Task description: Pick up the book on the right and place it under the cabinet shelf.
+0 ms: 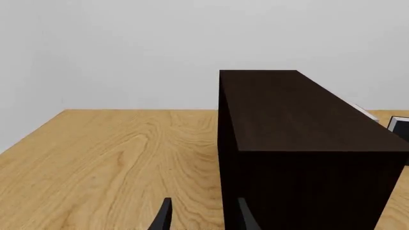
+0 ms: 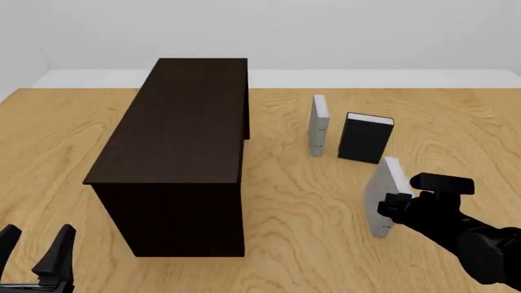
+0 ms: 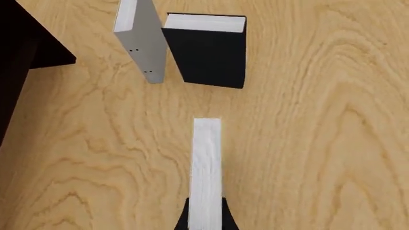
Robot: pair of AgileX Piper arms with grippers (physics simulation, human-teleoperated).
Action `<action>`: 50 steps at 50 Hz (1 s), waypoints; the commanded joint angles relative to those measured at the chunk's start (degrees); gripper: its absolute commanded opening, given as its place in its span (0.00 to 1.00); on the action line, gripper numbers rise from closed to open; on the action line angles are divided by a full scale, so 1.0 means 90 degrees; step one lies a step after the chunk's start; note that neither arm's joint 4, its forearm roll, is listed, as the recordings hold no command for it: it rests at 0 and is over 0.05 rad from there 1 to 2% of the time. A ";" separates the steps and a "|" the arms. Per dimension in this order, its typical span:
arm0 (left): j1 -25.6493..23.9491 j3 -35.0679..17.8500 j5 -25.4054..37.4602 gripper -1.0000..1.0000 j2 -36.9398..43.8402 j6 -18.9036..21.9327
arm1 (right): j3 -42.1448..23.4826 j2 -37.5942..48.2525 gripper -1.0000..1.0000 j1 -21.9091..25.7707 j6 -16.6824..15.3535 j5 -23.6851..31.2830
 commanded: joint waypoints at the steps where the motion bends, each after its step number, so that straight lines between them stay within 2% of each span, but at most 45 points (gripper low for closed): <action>1: -0.0002 0.0000 0.0000 1.00 0.0001 0.0000 | 0.0022 -0.0202 0.00 0.0087 0.0169 0.0107; 10: -0.0001 0.0000 0.0000 1.00 0.0001 0.0000 | -0.0035 -0.1002 0.00 0.0178 0.0194 0.0639; 16: -0.0022 -0.0016 0.0051 1.00 -0.0034 -0.0002 | -0.0209 -0.1967 0.00 0.0321 0.0392 0.1275; 21: -0.0029 -0.0023 0.0063 1.00 -0.0036 -0.0002 | -0.0239 -0.2406 0.00 0.0399 0.0490 0.1529; 32: -0.0029 -0.0019 0.0057 1.00 -0.0032 -0.0004 | -0.0148 -0.3061 0.00 0.0792 0.1044 0.1580; 35: -0.0028 -0.0023 0.0063 1.00 -0.0033 -0.0004 | -0.0102 -0.3191 0.00 0.0911 0.1209 0.1531; 37: -0.0028 -0.0015 0.0054 1.00 -0.0032 -0.0004 | -0.0012 -0.3330 0.00 0.1060 0.1450 0.1397; 41: -0.0025 -0.0016 0.0057 1.00 -0.0032 -0.0006 | 0.0052 -0.3449 0.00 0.1237 0.1646 0.1239; 50: -0.0025 -0.0016 0.0057 1.00 -0.0032 -0.0006 | 0.0052 -0.3449 0.00 0.1237 0.1646 0.1239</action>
